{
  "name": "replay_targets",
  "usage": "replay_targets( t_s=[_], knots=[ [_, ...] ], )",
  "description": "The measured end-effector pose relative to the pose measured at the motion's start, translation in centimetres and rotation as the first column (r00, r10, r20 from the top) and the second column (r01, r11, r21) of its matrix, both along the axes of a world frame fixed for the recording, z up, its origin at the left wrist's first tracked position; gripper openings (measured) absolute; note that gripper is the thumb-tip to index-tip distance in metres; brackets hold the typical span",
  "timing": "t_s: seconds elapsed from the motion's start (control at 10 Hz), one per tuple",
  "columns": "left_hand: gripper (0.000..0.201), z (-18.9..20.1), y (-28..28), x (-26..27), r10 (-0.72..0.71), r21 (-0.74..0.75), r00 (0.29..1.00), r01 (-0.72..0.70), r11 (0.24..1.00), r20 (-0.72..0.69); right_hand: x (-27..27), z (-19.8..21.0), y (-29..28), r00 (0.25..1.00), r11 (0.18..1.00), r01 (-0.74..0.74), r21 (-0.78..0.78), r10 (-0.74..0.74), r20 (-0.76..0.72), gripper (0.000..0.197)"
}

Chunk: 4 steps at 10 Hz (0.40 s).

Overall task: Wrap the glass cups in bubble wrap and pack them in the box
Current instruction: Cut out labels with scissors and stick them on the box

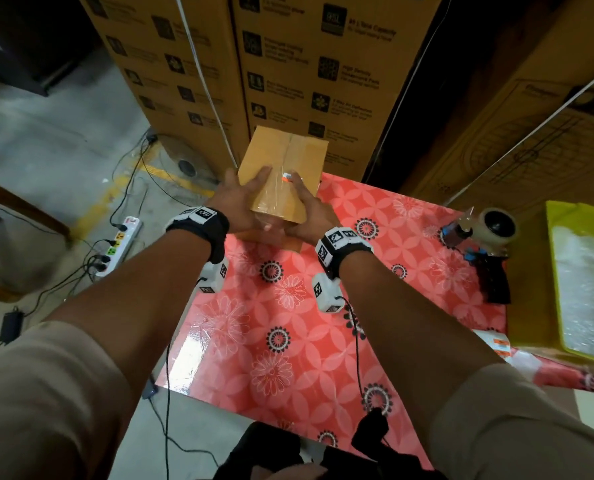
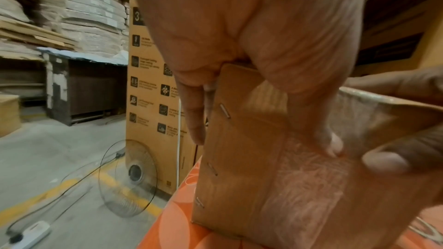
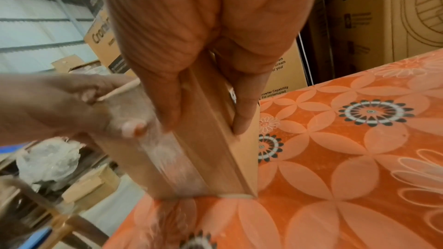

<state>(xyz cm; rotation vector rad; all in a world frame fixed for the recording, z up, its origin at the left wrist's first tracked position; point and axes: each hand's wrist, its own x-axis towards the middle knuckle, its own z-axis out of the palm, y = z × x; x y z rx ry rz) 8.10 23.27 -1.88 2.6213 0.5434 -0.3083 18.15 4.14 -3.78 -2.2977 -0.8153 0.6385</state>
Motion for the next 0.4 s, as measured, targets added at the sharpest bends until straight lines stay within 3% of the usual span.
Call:
replay_targets(
  t_s=[0.1,0.2,0.3,0.4],
  knots=[
    [0.137,0.9,-1.7,-1.2,-0.061,0.324,0.998,0.06,0.944,-0.006,-2.5,-0.5,-2.2,0.997,0.997,0.073,0.031,-0.073,0.004,0.154],
    [0.127,0.6,-4.7,-2.8,-0.166,0.421,0.985,0.129,0.898,0.05,-5.3,-1.0,-5.1,0.994,0.988,0.11,-0.109,-0.108,0.021,0.159],
    [0.111,-0.1,-9.0,-4.4,-0.234,0.384,0.964,0.17,0.907,0.128,-8.5,-0.5,-8.3,0.983,0.969,0.11,-0.222,-0.074,0.166,0.122],
    [0.102,-0.5,-14.8,-5.7,-0.291,0.368,0.937,0.207,0.906,0.19,-11.2,0.4,-12.3,0.953,0.963,0.156,-0.221,-0.088,0.292,0.095]
  ],
)
